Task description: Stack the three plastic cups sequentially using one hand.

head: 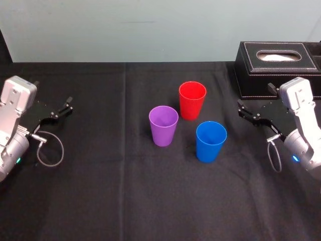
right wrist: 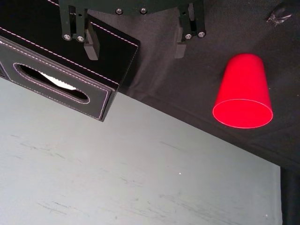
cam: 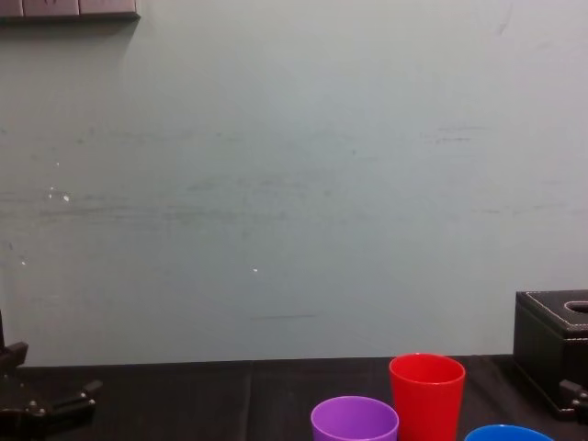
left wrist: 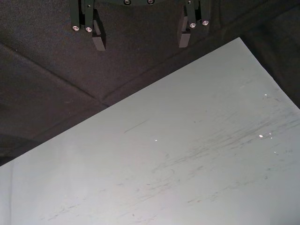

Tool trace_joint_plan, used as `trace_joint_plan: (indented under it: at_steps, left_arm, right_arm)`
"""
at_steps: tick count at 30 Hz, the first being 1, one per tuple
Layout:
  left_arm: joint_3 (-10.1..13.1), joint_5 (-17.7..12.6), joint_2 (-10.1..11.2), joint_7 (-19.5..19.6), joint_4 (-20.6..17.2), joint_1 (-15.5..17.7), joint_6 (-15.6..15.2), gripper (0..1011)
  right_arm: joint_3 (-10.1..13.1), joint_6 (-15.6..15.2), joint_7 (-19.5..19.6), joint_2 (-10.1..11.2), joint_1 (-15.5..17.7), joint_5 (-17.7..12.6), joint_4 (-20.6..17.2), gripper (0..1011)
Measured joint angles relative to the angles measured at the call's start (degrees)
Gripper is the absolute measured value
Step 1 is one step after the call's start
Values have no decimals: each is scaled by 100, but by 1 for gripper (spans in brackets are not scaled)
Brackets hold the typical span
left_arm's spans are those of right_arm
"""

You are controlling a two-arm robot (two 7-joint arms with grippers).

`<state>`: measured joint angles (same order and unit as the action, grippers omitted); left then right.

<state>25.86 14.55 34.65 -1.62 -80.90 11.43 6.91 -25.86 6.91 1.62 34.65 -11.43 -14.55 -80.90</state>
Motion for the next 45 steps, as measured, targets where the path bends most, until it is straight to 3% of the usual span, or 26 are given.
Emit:
trace_joint_plan:
  at_steps: [10, 18, 26, 32, 35, 45]
  left_arm:
    - [0, 0, 0, 0, 0, 0, 0, 1005]
    - [0, 0, 0, 0, 0, 0, 0, 1005]
    - [0, 0, 0, 0, 0, 0, 0, 1005]
    - [0, 0, 0, 0, 0, 0, 0, 1005]
    - [0, 0, 0, 0, 0, 0, 0, 1005]
    - [0, 0, 0, 0, 0, 0, 0, 1005]
  right_arm:
    - [189, 163, -97, -14, 118, -76, -93, 1004]
    - [517, 353, -374, 180, 610, -398, -428, 1004]
    - [794, 707, -1085, 483, 1236, -949, -691, 1004]
    - [736, 1044, -2053, 634, 1488, -1364, -743, 1004]
    - [641, 1120, -2367, 626, 1562, -1428, -775, 1004]
    - [491, 1142, -2634, 462, 1662, -1324, -856, 1004]
